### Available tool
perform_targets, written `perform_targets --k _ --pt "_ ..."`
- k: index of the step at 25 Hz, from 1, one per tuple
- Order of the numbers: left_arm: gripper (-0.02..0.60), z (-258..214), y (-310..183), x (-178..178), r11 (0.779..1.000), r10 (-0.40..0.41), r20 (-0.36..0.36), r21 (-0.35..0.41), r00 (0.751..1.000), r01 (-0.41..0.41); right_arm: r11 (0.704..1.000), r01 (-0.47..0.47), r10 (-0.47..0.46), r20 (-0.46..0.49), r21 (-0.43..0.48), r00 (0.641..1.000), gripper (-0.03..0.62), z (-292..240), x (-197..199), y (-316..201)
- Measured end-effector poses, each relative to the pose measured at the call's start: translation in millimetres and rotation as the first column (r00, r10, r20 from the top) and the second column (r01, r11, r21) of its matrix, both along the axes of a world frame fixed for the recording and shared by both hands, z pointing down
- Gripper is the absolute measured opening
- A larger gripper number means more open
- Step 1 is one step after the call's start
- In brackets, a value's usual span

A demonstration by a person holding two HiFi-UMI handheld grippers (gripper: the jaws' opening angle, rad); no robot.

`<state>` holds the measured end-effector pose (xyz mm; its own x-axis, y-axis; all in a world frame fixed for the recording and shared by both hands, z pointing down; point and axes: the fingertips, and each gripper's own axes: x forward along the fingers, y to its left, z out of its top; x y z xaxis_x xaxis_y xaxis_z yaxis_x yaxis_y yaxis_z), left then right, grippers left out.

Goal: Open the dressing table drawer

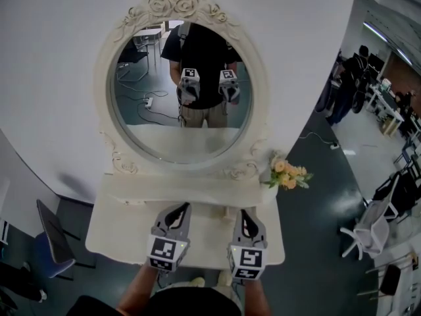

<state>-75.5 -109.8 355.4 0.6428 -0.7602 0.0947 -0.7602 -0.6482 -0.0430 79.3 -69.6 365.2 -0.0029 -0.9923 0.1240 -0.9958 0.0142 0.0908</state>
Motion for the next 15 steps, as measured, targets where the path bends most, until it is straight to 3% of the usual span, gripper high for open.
perform_targets --k 15 --pt "0.003 4.3 1.2 4.3 1.000 0.017 0.012 -0.008 1.000 -0.016 1.000 -0.010 0.011 0.011 -0.014 1.000 -0.004 6.8 2.3 4.1"
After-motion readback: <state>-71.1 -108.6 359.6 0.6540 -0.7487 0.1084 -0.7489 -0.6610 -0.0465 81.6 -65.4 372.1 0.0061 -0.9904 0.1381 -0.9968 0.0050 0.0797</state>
